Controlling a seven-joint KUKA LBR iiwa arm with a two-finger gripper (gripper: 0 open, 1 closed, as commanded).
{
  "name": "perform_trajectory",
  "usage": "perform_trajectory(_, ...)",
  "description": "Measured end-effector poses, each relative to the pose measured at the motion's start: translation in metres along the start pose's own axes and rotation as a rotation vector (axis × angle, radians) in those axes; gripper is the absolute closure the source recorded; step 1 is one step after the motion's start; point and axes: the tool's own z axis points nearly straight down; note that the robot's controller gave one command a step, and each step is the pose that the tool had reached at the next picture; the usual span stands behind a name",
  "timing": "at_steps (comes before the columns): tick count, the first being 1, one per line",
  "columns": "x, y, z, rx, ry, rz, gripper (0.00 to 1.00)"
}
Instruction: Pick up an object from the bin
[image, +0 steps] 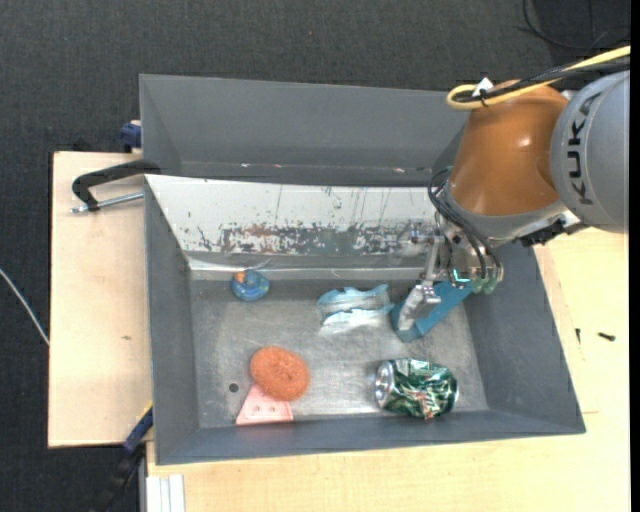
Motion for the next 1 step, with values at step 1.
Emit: perform_trajectory(1,-0.0016,-0.0001,-0.0049,0.001,-0.009,-0.001,0.0)
